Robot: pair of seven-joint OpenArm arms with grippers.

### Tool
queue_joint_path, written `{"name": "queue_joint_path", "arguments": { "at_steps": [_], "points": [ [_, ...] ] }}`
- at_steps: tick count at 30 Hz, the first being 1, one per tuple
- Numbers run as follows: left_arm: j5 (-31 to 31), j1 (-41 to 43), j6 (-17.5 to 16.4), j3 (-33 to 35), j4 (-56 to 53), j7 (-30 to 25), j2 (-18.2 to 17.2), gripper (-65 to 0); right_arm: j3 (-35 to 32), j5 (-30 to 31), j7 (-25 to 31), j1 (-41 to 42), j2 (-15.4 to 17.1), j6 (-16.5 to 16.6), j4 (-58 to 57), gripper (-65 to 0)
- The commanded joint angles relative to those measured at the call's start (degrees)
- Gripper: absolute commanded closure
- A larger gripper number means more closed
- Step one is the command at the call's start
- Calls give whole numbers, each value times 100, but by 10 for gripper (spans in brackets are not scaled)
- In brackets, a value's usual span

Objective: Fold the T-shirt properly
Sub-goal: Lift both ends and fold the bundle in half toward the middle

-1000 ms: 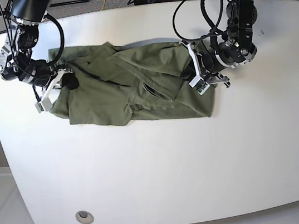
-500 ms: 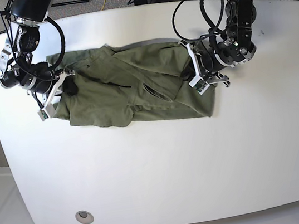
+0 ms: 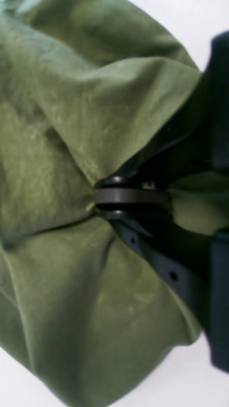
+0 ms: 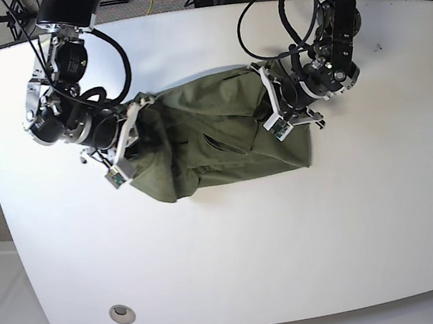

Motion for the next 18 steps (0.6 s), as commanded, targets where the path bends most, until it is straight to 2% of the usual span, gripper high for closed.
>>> {"name": "queue_joint_path", "arguments": {
  "at_steps": [1, 12, 18],
  "points": [
    [729, 223, -51, 144, -214, 1166, 99, 0, -348, 120, 102, 249, -178, -89, 150, 0],
    [729, 231, -51, 267, -214, 1166, 135, 0, -1359, 84, 111, 566, -731, -687, 124, 0],
    [720, 231, -51, 250, -214, 1166, 135, 0, -1852, 84, 190, 733, -802, -854, -307, 0]
  ]
}}
